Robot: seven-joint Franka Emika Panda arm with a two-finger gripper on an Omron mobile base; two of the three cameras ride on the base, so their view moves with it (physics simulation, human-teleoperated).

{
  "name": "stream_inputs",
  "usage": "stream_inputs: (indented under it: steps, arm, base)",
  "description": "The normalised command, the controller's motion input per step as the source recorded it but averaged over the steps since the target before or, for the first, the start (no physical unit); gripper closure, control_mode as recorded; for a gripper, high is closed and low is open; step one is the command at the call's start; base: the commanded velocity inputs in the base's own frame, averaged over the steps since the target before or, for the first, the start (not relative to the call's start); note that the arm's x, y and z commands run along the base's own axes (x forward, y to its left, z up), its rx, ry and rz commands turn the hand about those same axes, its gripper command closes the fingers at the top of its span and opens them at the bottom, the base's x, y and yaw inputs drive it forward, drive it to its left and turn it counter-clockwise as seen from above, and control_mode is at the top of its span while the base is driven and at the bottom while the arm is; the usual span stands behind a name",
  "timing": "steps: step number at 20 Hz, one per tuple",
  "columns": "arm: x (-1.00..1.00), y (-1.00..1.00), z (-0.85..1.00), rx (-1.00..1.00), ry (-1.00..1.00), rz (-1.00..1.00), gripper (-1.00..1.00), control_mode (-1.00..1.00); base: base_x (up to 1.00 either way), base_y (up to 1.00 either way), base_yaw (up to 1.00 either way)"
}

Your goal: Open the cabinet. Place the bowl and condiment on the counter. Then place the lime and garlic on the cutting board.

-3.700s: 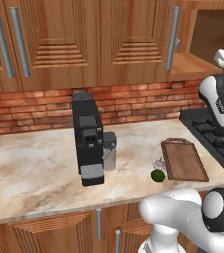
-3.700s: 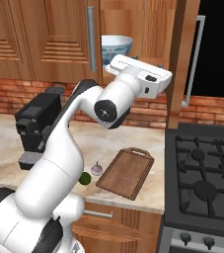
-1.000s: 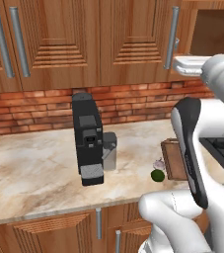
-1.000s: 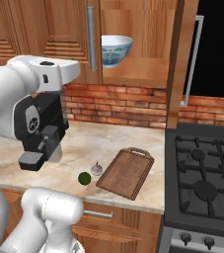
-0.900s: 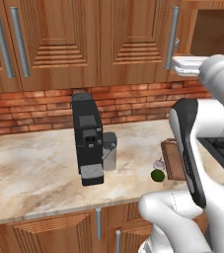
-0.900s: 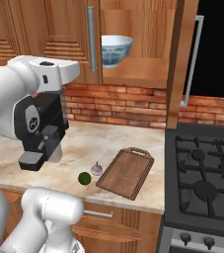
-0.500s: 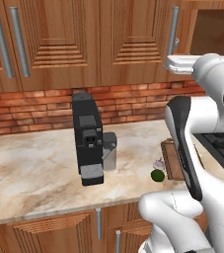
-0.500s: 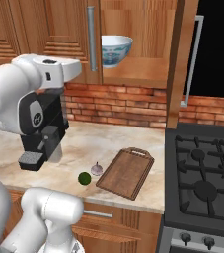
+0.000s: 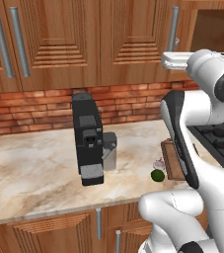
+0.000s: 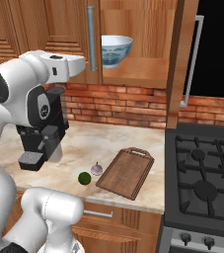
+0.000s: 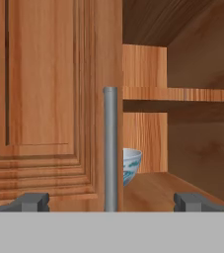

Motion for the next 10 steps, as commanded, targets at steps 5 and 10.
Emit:
stream_inputs:
  steps: [5,10]
  arm:
    - [0.30,-0.02,0.00,0.02,0.00,0.02,-1.00,-1.00]
    - [0.32,-0.02,-0.01,0.01,0.00,0.03,-1.00,-1.00]
  base:
    - [0.00,0.00,0.00]
    - [0.00,0.00,0.00]
